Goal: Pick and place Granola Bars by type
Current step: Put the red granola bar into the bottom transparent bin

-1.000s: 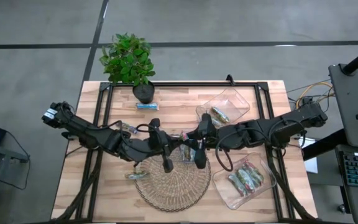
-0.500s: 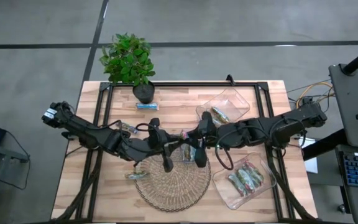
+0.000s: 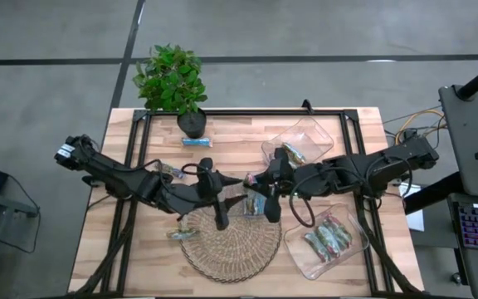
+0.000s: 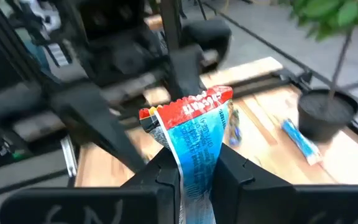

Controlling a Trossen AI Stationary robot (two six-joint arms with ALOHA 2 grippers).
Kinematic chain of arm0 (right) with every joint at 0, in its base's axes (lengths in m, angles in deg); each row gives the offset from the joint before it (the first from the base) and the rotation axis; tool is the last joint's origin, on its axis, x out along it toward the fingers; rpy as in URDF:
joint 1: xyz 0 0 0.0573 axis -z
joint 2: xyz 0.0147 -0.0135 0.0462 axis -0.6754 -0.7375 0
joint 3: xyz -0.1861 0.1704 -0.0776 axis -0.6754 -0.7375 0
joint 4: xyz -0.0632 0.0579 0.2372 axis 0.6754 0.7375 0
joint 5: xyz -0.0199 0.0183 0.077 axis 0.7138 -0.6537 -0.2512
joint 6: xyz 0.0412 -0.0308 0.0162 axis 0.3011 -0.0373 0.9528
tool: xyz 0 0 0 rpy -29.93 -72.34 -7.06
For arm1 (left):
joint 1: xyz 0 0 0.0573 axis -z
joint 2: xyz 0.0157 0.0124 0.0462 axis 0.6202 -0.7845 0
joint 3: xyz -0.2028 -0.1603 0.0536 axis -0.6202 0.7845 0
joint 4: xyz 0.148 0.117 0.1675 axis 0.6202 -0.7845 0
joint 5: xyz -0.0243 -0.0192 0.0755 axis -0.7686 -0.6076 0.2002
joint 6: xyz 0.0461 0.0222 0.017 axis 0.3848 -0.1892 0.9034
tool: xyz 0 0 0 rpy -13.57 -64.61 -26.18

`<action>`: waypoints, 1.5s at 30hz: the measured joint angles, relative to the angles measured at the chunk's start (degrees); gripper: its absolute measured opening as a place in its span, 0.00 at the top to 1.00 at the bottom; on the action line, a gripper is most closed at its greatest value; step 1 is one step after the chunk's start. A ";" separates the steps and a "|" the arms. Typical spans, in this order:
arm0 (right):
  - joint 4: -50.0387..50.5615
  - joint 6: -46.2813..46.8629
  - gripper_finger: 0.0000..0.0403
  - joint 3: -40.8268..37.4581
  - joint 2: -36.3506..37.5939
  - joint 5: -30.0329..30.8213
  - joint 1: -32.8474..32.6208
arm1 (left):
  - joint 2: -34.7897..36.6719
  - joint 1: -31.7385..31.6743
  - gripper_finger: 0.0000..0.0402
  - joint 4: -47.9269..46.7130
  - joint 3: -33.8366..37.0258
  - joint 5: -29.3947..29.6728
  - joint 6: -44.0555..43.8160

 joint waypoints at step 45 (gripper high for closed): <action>51.38 80.95 0.95 3.69 -3.21 -19.56 -20.05 | 7.62 0.22 0.47 -20.07 0.07 -7.61 -3.87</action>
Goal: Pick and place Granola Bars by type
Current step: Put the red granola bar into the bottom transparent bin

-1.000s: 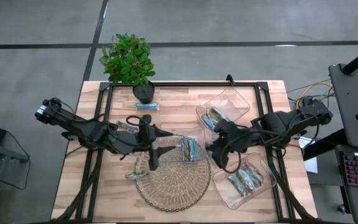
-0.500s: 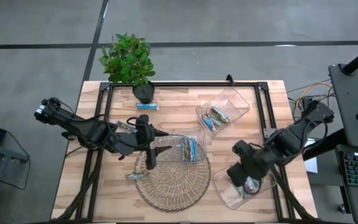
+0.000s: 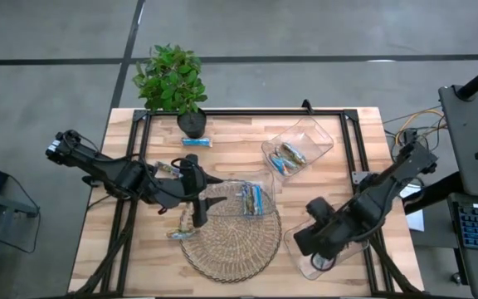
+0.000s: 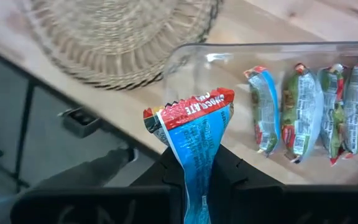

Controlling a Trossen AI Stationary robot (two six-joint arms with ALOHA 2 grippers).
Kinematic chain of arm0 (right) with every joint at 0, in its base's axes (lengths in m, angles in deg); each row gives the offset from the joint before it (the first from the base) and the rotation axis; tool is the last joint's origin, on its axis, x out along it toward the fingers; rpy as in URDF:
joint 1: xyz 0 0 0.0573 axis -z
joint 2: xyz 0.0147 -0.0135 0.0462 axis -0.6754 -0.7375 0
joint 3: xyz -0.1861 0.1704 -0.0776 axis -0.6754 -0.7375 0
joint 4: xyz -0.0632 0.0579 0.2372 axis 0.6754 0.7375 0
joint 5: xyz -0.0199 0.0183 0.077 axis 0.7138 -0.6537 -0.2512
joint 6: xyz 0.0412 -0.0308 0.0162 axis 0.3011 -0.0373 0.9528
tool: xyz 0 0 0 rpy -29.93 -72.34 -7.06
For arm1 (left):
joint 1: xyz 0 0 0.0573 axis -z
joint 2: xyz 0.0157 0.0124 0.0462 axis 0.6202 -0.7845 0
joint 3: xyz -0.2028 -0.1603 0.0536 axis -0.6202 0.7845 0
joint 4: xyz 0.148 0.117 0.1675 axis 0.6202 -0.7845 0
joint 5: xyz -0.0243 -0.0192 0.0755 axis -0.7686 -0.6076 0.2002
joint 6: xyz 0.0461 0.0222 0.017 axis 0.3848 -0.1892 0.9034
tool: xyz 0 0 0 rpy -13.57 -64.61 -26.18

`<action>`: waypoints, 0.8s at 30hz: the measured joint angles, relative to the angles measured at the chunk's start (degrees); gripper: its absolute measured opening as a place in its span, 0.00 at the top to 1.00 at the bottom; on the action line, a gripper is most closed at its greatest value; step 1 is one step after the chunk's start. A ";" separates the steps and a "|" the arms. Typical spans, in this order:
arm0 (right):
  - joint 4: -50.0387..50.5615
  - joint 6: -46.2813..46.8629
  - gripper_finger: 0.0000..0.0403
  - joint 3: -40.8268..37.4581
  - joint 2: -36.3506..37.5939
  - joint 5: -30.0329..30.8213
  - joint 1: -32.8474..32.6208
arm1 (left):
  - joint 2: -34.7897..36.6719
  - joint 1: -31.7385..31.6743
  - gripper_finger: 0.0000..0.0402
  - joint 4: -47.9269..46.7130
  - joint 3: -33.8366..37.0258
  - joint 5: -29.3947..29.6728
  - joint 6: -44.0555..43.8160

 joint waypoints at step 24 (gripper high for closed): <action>-8.27 1.01 0.95 -11.39 -11.05 -1.34 -0.26 | 0.11 0.00 0.47 -2.27 0.00 -1.44 0.71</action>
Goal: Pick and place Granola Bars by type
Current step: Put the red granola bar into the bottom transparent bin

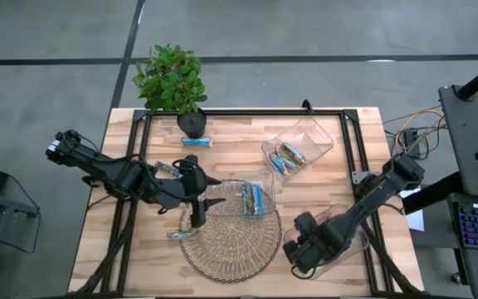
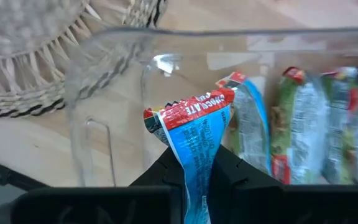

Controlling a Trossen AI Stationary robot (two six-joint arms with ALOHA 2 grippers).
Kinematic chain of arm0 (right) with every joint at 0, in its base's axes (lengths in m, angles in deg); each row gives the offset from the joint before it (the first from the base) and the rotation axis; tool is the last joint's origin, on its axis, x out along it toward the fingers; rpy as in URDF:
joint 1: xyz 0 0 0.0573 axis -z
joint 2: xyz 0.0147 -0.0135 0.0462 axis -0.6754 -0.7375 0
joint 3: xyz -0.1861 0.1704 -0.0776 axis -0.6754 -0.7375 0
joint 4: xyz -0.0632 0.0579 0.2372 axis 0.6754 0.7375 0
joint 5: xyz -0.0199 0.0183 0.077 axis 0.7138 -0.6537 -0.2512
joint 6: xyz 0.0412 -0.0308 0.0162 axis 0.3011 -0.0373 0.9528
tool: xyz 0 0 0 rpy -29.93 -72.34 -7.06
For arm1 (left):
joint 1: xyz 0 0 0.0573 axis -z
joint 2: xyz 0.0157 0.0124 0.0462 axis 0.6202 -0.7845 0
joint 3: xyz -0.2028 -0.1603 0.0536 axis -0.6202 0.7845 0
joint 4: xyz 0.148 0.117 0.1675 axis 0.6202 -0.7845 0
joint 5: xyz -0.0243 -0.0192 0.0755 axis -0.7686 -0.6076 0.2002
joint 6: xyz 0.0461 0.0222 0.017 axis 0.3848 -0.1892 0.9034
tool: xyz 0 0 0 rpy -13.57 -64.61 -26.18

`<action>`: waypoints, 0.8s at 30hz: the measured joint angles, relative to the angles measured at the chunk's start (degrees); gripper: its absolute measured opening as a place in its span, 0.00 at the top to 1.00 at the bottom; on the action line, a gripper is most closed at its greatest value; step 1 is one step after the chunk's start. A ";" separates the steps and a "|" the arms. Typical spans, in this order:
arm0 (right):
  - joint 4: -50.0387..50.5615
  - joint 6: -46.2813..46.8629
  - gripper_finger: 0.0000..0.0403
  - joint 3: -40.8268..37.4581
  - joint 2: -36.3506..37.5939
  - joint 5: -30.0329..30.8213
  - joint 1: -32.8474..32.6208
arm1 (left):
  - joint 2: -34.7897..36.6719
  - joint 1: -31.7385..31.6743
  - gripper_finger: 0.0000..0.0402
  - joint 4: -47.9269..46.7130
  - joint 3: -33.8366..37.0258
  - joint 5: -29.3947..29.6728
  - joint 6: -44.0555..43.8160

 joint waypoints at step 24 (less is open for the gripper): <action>-22.47 -10.95 0.95 -19.58 0.66 2.82 -0.09 | -0.02 -0.33 0.47 0.63 0.00 0.96 -7.06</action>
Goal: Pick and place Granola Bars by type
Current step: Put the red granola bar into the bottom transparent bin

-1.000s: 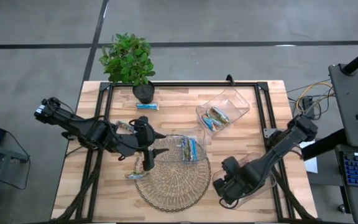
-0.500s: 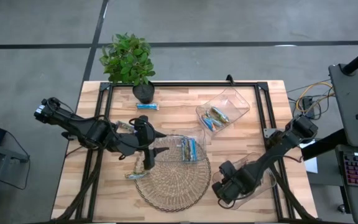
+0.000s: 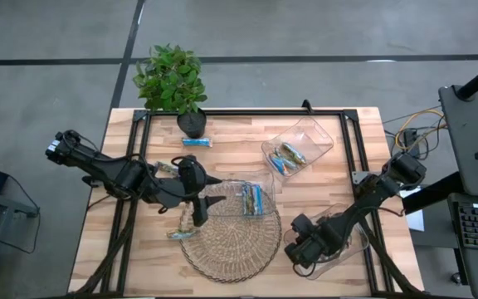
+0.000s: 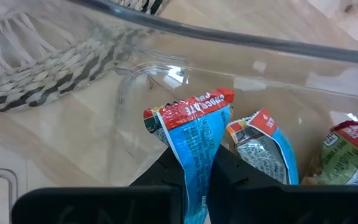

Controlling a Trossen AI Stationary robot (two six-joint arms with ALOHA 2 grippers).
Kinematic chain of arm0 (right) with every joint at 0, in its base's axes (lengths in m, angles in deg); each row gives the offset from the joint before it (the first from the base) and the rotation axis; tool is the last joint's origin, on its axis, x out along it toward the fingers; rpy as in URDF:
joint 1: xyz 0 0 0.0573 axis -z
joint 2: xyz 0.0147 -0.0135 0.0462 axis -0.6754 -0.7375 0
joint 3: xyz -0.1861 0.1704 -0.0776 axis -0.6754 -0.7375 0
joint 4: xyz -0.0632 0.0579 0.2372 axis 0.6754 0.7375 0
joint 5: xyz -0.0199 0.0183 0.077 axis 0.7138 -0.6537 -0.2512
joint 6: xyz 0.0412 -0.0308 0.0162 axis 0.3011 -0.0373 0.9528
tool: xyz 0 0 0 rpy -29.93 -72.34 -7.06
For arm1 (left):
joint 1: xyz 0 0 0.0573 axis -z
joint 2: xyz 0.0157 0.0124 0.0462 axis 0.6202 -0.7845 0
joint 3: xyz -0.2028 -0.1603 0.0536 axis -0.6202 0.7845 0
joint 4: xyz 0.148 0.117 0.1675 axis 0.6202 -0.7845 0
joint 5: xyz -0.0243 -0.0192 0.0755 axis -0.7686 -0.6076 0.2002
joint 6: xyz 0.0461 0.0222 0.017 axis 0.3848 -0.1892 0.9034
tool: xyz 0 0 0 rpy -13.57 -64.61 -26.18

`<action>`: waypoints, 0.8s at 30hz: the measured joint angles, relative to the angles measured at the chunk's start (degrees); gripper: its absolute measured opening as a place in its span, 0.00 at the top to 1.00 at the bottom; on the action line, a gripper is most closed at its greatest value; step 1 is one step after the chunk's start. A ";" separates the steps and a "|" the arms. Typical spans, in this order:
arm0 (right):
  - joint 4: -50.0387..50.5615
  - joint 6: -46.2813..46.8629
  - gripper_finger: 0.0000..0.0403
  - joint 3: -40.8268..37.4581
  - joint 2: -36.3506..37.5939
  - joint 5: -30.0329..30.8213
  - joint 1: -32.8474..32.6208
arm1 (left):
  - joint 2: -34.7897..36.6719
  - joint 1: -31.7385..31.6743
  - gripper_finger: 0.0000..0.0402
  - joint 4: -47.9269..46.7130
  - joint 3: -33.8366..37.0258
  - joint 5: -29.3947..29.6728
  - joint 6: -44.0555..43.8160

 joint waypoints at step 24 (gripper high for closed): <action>0.95 -0.51 0.65 1.07 -0.30 4.28 -0.04 | -0.04 -0.02 0.47 -0.04 0.00 -1.99 -3.27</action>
